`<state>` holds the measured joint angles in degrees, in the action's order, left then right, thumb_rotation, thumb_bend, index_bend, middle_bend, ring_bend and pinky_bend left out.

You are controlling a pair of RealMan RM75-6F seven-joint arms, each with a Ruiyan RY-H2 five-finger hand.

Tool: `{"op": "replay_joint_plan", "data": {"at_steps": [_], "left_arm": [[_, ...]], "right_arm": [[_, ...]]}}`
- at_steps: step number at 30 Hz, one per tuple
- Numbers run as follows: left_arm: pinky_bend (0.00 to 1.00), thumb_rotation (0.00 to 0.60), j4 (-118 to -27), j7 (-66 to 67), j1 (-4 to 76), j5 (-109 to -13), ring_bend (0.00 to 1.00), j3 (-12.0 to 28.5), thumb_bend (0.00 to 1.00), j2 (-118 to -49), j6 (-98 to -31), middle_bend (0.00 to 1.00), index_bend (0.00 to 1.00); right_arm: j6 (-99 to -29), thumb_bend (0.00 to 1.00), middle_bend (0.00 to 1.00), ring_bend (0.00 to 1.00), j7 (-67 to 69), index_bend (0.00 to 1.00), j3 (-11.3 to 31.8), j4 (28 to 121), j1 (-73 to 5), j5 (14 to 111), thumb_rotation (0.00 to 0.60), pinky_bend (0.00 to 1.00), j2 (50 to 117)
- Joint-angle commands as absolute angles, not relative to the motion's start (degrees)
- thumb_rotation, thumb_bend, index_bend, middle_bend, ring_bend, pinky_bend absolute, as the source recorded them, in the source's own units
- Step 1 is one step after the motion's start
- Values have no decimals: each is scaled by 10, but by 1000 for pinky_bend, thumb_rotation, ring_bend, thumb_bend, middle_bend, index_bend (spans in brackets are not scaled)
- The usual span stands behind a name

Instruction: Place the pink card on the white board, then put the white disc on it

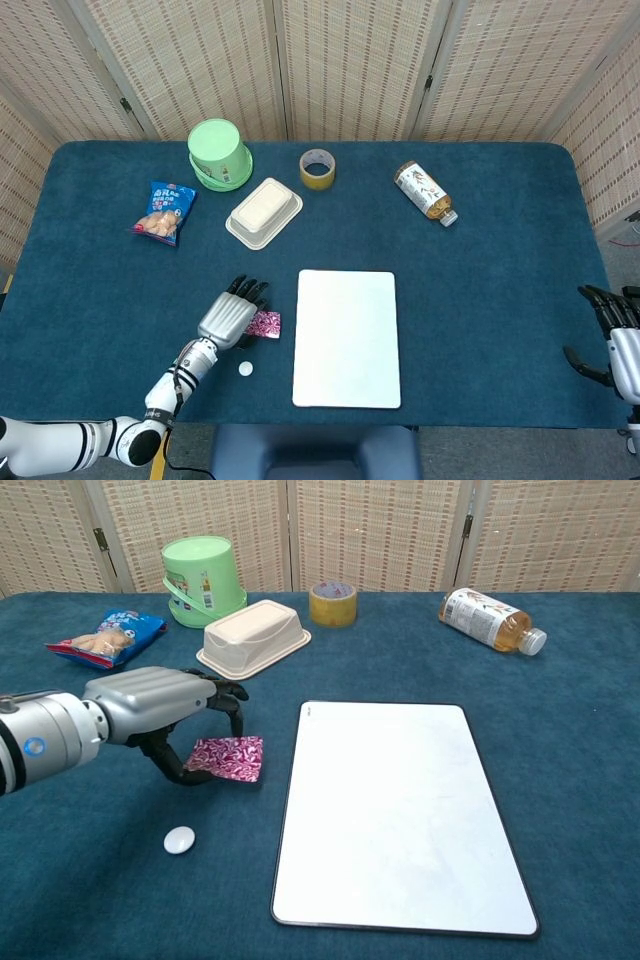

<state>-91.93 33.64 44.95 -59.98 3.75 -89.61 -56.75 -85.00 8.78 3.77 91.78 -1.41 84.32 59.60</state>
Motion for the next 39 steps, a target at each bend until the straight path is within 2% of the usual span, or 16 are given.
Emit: {"op": "replay_joint_plan", "data": {"at_steps": [1, 9, 19, 25, 27, 31, 39], "left_arm": [[0, 600, -937, 335, 460, -620, 106, 42, 359, -895, -562, 106, 373], [0, 600, -943, 359, 499, -629, 106, 57, 359, -930, -531, 106, 371], [0, 600, -898, 402, 542, -583, 105, 76, 359, -994, -511, 106, 353], [0, 600, -887, 430, 559, -555, 91, 77, 341, -1012, -513, 106, 235], [0, 600, -890, 432, 560, -556, 89, 75, 335, -1011, -518, 106, 201], [0, 600, -909, 429, 553, -568, 89, 66, 334, -993, -531, 106, 197], [0, 600, -961, 395, 513, -634, 90, 23, 335, -929, -571, 106, 307]], "right_arm": [[-850, 292, 156, 121, 86, 119, 38, 919, -14, 842, 600, 114, 595], [-850, 292, 156, 121, 84, 118, 38, 920, -10, 836, 600, 114, 594], [-848, 292, 156, 121, 85, 118, 39, 919, -10, 831, 600, 114, 592], [-845, 292, 156, 121, 86, 118, 40, 919, -10, 829, 600, 114, 591], [-845, 291, 156, 121, 85, 118, 41, 919, -10, 828, 600, 114, 590], [-845, 292, 156, 121, 85, 119, 41, 920, -11, 828, 600, 114, 590], [-846, 292, 156, 121, 86, 119, 41, 919, -11, 832, 600, 114, 592]]}}
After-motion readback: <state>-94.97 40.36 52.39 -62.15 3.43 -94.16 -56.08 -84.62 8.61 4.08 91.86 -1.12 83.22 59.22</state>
